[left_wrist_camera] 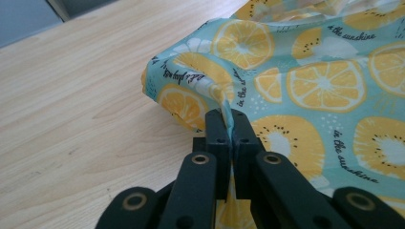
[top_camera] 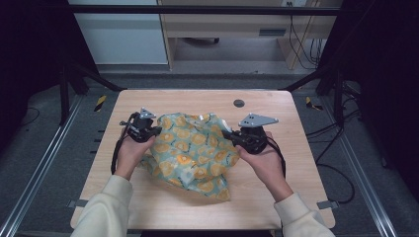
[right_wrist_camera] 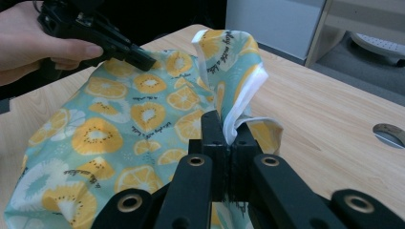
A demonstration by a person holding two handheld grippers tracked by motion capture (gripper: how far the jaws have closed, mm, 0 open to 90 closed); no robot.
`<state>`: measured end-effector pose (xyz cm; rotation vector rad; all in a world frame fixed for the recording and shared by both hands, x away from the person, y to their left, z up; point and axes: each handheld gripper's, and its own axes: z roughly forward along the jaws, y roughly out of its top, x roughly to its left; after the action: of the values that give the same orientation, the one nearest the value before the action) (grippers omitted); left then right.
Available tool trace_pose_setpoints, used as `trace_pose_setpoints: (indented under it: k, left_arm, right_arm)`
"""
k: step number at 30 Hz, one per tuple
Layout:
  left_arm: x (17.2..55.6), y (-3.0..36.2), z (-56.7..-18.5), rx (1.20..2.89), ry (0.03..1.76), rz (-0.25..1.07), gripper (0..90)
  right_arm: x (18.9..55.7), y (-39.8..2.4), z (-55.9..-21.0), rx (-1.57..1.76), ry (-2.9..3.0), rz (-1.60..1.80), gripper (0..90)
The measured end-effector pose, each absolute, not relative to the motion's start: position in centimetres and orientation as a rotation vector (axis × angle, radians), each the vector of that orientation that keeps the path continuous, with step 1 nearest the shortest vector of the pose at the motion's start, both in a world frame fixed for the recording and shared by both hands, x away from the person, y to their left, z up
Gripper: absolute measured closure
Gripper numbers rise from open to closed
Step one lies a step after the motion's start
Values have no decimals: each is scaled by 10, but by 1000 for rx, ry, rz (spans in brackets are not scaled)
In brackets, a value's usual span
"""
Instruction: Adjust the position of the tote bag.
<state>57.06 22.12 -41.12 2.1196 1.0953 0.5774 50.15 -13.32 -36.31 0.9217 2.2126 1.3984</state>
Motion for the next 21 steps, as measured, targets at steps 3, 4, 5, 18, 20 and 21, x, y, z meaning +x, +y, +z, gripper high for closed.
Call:
trace_pose_setpoints:
  k: [3,4,5,18,20,21]
  left_arm:
    - [565,224,-410,2100,1089,597,899]
    - [562,225,-409,2098,1084,610,900]
    - [560,226,-409,2091,1081,623,900]
    - [528,243,-407,1981,1062,741,900]
    - [524,245,-407,1965,1056,753,900]
    - [522,246,-406,1960,1053,752,900]
  right_arm:
    - [500,-135,-360,916,2202,1397,886]
    - [500,-136,-359,916,2197,1397,886]
    - [499,-138,-358,916,2188,1405,887]
    - [494,-155,-346,924,2114,1349,890]
    - [495,-159,-347,921,2103,1323,891]
    - [495,-160,-348,923,2101,1322,891]
